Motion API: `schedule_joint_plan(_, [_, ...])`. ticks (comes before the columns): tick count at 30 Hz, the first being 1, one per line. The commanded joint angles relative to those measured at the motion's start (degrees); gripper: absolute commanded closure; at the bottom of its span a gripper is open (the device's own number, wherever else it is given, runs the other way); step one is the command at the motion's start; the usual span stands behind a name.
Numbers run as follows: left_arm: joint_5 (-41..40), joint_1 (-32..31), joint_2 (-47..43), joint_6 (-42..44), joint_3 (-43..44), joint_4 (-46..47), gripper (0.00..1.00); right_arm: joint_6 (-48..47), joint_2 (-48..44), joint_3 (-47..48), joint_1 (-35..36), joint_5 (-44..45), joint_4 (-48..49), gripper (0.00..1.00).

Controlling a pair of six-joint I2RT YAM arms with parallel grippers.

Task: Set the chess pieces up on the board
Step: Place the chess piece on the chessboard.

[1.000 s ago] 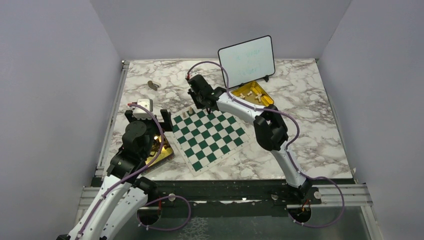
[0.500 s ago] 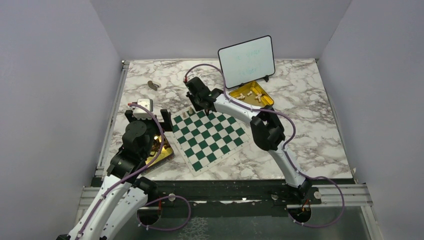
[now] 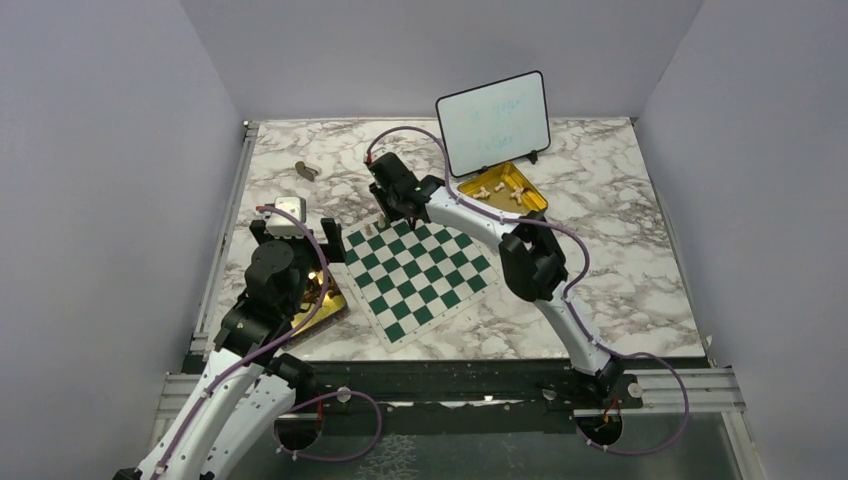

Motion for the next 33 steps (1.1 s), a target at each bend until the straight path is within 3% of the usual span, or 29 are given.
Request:
schedule_joint_plan(1, [-0.3,0.2,-0.2,0.6,0.1,0.4,0.01,-0.4,0.7,3.2,0.5,1.4,-1.4,0.64])
schedule_joint_plan(10, [0.3,0.4,-0.1,0.6,0.1,0.7,0.01,0.4,-5.9,1.8,0.5,3.6,-0.7,0.62])
schedule_joint_plan(19, [3.1,0.4,0.4,0.0,-0.5,1.6,0.01,0.7,-19.8,-10.9,-0.5,8.8,2.3,0.62])
schedule_joint_plan(28, [10.1,0.4,8.8,-1.7,1.6,1.2,0.01,3.3,-31.3,-26.3,-9.8,8.6,4.6,0.63])
schedule_joint_plan(33, [13.1,0.4,15.0,0.1,5.0,-0.2,0.01,0.2,-35.1,-34.7,-16.2,6.4,7.6,0.65])
